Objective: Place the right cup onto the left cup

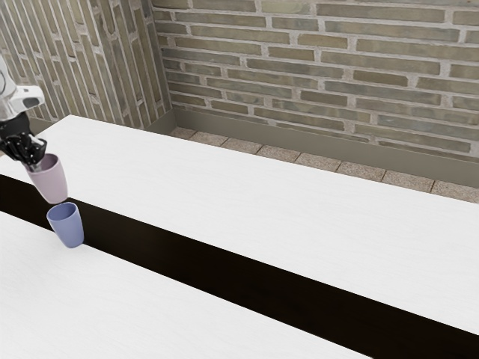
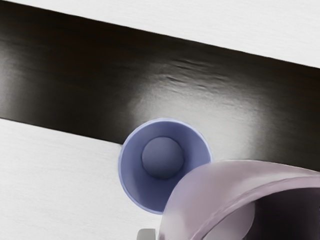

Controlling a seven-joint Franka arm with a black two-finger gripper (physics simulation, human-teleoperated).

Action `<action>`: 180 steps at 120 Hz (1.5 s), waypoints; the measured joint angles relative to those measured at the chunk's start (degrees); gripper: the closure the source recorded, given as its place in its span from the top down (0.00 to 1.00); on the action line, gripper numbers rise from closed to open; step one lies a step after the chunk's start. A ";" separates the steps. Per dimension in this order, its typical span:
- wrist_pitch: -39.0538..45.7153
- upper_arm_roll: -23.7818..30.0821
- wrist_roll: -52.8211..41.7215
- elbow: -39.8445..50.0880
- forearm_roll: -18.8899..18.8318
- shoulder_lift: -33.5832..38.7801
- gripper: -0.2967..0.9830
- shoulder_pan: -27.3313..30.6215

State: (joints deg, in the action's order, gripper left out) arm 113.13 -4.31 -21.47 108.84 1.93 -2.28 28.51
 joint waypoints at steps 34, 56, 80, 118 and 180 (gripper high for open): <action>2.37 -0.06 -3.09 -1.57 0.27 -4.64 0.16 2.35; 2.95 -0.02 -4.42 -2.52 0.60 -6.95 0.16 2.17; 3.73 0.26 -5.47 -2.55 0.98 -8.32 0.16 2.15; 4.98 0.20 -6.54 -2.55 1.14 -10.55 0.17 2.17; 3.75 0.44 -8.07 1.02 1.75 -2.56 0.67 2.05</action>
State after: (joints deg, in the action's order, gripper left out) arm 116.88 -3.87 -29.55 109.86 3.68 -4.83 30.56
